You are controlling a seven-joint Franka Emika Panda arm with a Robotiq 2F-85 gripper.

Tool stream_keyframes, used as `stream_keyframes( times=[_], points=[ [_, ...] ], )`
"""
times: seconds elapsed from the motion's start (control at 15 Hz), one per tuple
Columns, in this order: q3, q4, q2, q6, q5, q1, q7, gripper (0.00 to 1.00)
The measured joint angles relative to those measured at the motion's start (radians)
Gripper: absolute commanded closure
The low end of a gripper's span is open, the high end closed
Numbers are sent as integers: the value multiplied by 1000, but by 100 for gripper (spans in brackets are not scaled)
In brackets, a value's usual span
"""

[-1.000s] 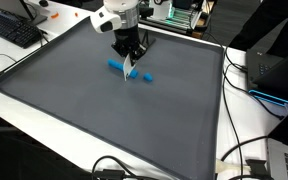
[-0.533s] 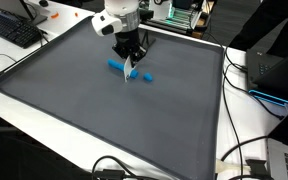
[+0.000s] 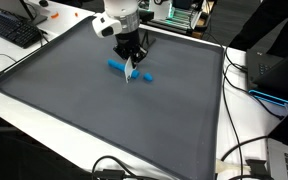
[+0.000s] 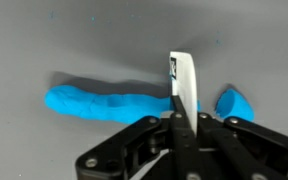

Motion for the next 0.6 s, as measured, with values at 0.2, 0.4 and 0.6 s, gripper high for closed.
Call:
stream_keyframes(
  times=[0.2,0.4,0.6],
  points=[
    [9,0,1,0,21,-6,-14,99],
    [11,0,1,0,23,-6,-15,99],
    [12,0,0,0,24,-6,-15,99]
  ],
)
